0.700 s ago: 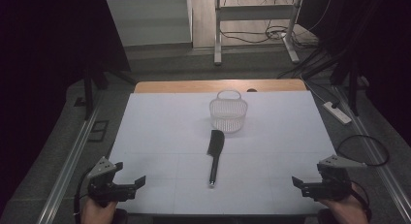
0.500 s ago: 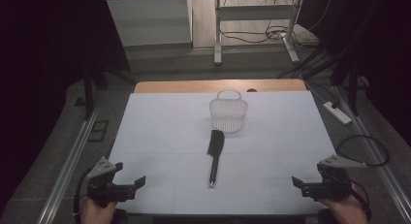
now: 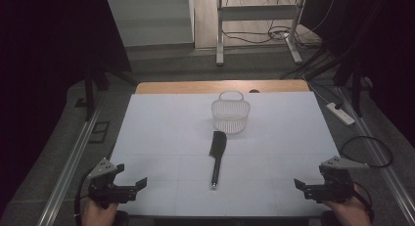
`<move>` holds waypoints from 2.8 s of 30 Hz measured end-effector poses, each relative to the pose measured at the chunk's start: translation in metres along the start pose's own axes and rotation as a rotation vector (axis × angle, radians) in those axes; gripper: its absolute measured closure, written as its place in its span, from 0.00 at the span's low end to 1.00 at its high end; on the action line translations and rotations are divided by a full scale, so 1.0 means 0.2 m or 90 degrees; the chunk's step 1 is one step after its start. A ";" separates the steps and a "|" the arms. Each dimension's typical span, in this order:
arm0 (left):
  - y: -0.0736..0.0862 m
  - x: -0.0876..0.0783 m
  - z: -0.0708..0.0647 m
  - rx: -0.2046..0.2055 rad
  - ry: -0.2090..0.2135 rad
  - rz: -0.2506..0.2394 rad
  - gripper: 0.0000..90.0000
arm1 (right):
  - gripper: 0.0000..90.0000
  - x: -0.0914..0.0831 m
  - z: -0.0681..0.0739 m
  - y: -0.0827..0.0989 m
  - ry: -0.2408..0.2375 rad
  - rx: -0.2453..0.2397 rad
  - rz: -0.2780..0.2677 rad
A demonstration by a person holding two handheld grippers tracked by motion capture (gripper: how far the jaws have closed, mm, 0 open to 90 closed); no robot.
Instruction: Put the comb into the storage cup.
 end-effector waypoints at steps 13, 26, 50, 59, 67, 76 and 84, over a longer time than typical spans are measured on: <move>-0.03 0.03 -0.05 0.022 0.033 0.004 0.00 | 0.00 0.01 0.00 0.00 -0.001 -0.005 0.003; -0.07 0.08 -0.12 0.031 0.062 0.017 0.00 | 0.00 0.01 0.01 0.00 -0.004 -0.013 0.004; -0.17 0.26 -0.22 0.059 0.100 0.065 0.00 | 0.00 0.01 0.01 0.00 -0.004 -0.016 0.004; -0.20 0.33 -0.26 0.075 0.110 0.079 0.00 | 0.00 0.01 0.01 0.00 -0.003 -0.017 0.004; -0.22 0.39 -0.29 0.084 0.125 0.091 0.00 | 0.00 0.01 0.01 0.00 -0.004 -0.017 0.005; -0.23 0.46 -0.33 0.094 0.133 0.103 0.00 | 0.00 0.01 0.01 0.00 -0.004 -0.018 0.006; -0.26 0.52 -0.37 0.107 0.143 0.110 0.00 | 0.00 0.01 0.01 0.00 -0.004 -0.018 0.008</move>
Point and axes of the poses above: each handheld gripper's, and its own axes: x roughly forward along the jaws, y roughly out of its underside, z roughly to its left, the point moved 6 cm from there along x, roughly forward along the jaws, and after that the axes turned 5 degrees about -z, right-handed, at the moved point
